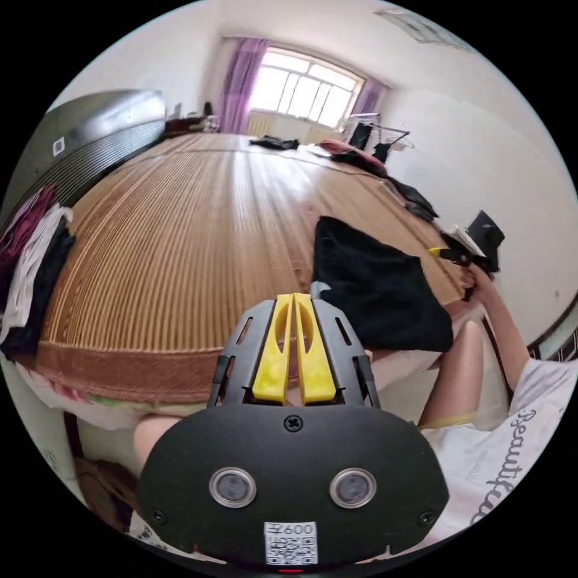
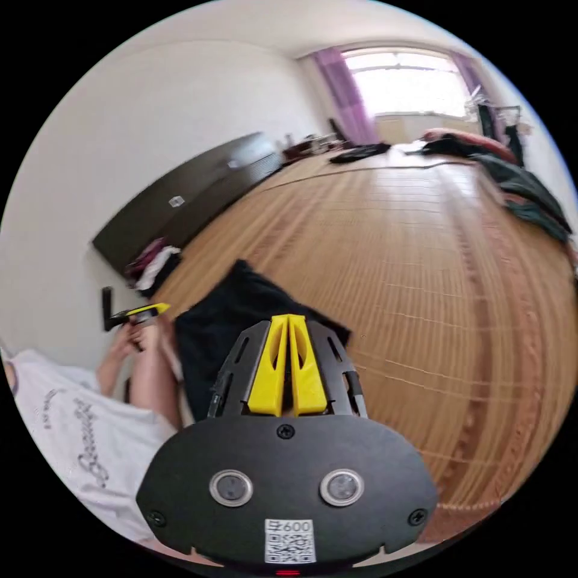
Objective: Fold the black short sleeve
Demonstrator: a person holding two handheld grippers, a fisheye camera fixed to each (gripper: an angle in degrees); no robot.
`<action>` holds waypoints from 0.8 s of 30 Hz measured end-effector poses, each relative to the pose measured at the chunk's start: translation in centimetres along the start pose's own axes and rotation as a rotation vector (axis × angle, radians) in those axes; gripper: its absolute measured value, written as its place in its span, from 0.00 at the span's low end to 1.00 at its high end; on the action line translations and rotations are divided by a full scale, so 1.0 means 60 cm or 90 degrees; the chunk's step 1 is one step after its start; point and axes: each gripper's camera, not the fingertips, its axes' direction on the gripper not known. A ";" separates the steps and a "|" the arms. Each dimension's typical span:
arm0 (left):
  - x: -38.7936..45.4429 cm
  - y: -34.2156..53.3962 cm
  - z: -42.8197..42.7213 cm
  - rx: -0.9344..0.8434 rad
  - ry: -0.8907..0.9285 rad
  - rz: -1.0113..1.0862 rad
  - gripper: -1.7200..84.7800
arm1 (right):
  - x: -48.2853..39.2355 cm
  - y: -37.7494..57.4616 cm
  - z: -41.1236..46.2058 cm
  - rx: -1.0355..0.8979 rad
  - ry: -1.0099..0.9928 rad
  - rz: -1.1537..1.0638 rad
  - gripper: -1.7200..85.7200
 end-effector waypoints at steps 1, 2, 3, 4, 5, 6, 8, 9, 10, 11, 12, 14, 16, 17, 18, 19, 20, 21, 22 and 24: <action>0.042 -0.007 0.009 0.008 0.059 0.043 0.02 | -0.002 -0.018 0.030 -0.033 -0.071 -0.015 0.01; 0.090 -0.012 0.032 0.000 0.137 0.088 0.02 | 0.002 -0.034 0.062 -0.062 -0.116 -0.018 0.01; 0.115 -0.013 0.047 -0.007 0.176 0.111 0.02 | 0.006 -0.041 0.078 -0.080 -0.136 -0.020 0.01; 0.161 -0.009 0.082 -0.024 0.250 0.148 0.02 | 0.019 -0.054 0.108 -0.123 -0.164 -0.015 0.01; 0.195 -0.001 0.116 -0.039 0.294 0.153 0.02 | 0.039 -0.065 0.133 -0.164 -0.164 0.008 0.01; 0.209 0.005 0.134 -0.047 0.307 0.154 0.02 | 0.050 -0.069 0.142 -0.182 -0.159 0.017 0.01; 0.239 0.034 0.210 -0.119 0.284 0.152 0.02 | 0.098 -0.088 0.146 -0.190 -0.132 0.045 0.01; 0.239 0.044 0.219 -0.114 0.266 0.156 0.02 | 0.114 -0.094 0.139 -0.178 -0.132 0.060 0.01; 0.231 0.065 0.212 -0.062 0.261 0.166 0.02 | 0.148 -0.103 0.116 -0.131 -0.119 0.101 0.01; 0.221 0.078 0.205 -0.043 0.262 0.159 0.02 | 0.182 -0.107 0.084 -0.060 -0.095 0.150 0.01; 0.217 0.082 0.202 -0.042 0.260 0.157 0.02 | 0.197 -0.106 0.064 -0.023 -0.044 0.188 0.01; 0.208 0.084 0.197 -0.048 0.247 0.162 0.02 | 0.198 -0.092 -0.011 0.099 0.179 0.227 0.01; 0.192 0.081 0.199 -0.057 0.259 0.146 0.02 | 0.177 -0.088 -0.037 0.123 0.160 0.169 0.01; 0.178 0.083 0.200 -0.057 0.272 0.132 0.02 | 0.164 -0.090 -0.038 0.098 0.065 0.112 0.01; 0.171 0.085 0.200 -0.055 0.280 0.125 0.02 | 0.159 -0.091 -0.034 0.073 0.006 0.083 0.01; 0.159 0.090 0.200 -0.049 0.290 0.115 0.02 | 0.153 -0.094 -0.014 -0.003 -0.089 0.053 0.01; 0.150 0.093 0.199 -0.043 0.293 0.112 0.02 | 0.149 -0.094 0.013 -0.085 -0.121 0.045 0.01; 0.148 0.095 0.197 -0.041 0.291 0.115 0.02 | 0.147 -0.093 0.023 -0.112 -0.107 0.042 0.01; 0.146 0.097 0.193 -0.037 0.284 0.124 0.02 | 0.148 -0.089 0.035 -0.137 -0.042 0.034 0.01; 0.143 0.101 0.188 -0.032 0.273 0.131 0.02 | 0.177 -0.089 0.023 -0.093 -0.044 0.080 0.01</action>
